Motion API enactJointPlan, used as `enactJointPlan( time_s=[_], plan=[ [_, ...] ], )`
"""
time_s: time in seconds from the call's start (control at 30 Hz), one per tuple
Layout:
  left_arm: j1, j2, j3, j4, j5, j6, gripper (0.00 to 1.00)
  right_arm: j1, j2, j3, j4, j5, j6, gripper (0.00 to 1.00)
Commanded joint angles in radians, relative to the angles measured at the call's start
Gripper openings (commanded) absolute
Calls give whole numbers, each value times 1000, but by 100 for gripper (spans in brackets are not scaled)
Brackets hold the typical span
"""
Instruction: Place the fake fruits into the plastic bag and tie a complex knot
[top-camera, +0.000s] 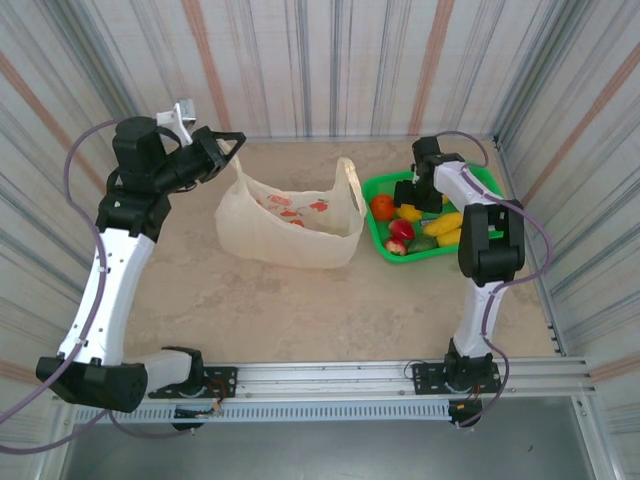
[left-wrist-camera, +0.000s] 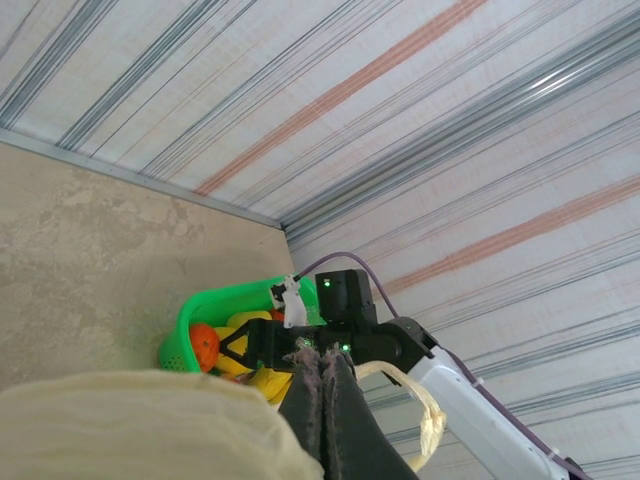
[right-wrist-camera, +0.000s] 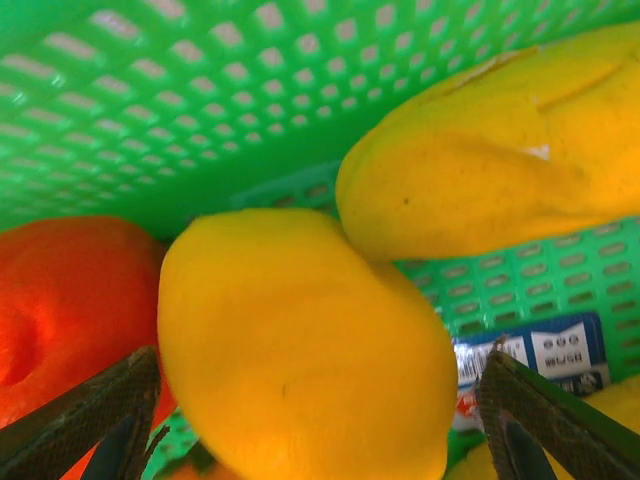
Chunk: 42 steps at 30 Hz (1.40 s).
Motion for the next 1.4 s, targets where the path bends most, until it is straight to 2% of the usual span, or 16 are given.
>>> enactJointPlan(
  time_s=[0.0, 0.2, 0.33, 0.53, 0.73, 0.9, 1.07, 1.2, 1.37],
  plan=[
    [0, -11, 36, 9, 27, 19, 0, 6, 73, 44, -37, -2, -35, 84],
    [-7, -9, 35, 19, 36, 12, 0, 0, 156, 120, -77, -38, -43, 78],
    [-8, -10, 35, 18, 35, 14, 0, 3, 98, 89, -62, -45, -29, 64],
    [-16, -10, 33, 22, 36, 20, 0, -16, -87, -12, -14, -24, 3, 47],
    [-23, -12, 32, 19, 32, 40, 0, -35, -309, -54, 42, -33, 42, 44],
    [-24, -21, 46, -4, 25, 67, 0, -3, -505, -30, 100, -96, 82, 43],
    [-27, -22, 49, -10, 21, 77, 0, 132, -679, 9, 222, -136, 96, 45],
    [-29, -28, 46, -15, 20, 86, 0, 337, -746, 40, 287, -61, 49, 46],
    [-31, -31, 46, -17, 20, 90, 0, 546, -710, 88, 332, -83, 21, 45]
  ],
)
